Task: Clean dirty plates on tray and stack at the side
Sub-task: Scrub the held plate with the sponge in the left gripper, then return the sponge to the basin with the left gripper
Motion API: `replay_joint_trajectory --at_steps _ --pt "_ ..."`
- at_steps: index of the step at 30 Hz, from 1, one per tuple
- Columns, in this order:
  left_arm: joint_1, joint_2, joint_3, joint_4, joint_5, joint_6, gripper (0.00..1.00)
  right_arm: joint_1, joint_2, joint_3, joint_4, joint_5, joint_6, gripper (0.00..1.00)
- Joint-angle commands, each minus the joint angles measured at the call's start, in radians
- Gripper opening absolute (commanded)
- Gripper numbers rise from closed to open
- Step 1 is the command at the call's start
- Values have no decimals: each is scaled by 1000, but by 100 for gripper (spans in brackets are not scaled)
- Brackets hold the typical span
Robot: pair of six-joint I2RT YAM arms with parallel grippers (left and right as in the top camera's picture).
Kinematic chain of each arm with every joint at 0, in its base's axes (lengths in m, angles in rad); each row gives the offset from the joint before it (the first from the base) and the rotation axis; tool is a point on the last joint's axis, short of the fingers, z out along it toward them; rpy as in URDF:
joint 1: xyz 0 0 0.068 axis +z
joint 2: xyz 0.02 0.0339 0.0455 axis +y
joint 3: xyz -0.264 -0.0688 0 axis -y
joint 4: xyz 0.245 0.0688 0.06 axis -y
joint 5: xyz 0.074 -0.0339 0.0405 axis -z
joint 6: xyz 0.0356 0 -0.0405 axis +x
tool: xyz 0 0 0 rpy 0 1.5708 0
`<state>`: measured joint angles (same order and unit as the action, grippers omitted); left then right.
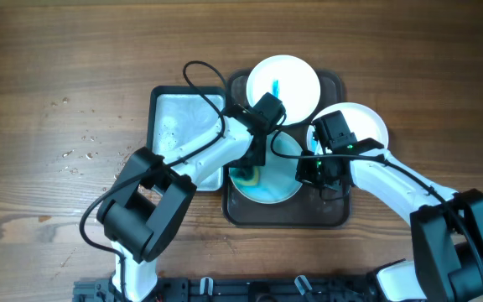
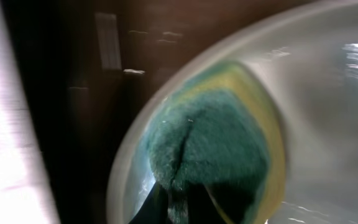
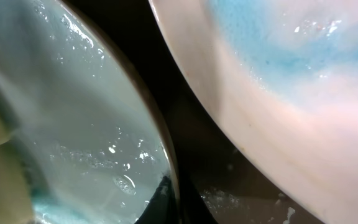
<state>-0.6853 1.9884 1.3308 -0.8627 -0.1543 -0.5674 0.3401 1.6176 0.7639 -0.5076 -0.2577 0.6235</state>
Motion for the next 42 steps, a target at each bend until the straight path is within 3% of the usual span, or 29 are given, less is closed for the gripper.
replay_joint_trajectory --at_steps 1,5,11,14,20,25,29,35,42 --pt "37 40 -55 -41 -317 -28 4 3 57 -41 -29 112 -22 4" --pt "37 40 -55 35 -112 -27 4 3 57 -41 -28 113 -22 4" --pt "30 52 -55 271 510 -27 4 3 57 -41 -28 113 -31 4" --pt "2 69 -56 346 603 -40 4 3 57 -41 -29 110 -48 4" --pt "-82 121 -55 438 618 -62 11 3 57 -41 -31 109 -48 4" --pt "-98 132 -55 428 638 -32 4 3 57 -41 -32 109 -48 4" --pt "-68 130 -55 330 615 -12 4 3 57 -41 -32 109 -48 4" --pt "28 93 -55 134 323 -13 4 3 57 -41 -32 109 -48 4" --pt "117 27 -55 46 2 -13 4 3 57 -41 -32 109 -47 4"
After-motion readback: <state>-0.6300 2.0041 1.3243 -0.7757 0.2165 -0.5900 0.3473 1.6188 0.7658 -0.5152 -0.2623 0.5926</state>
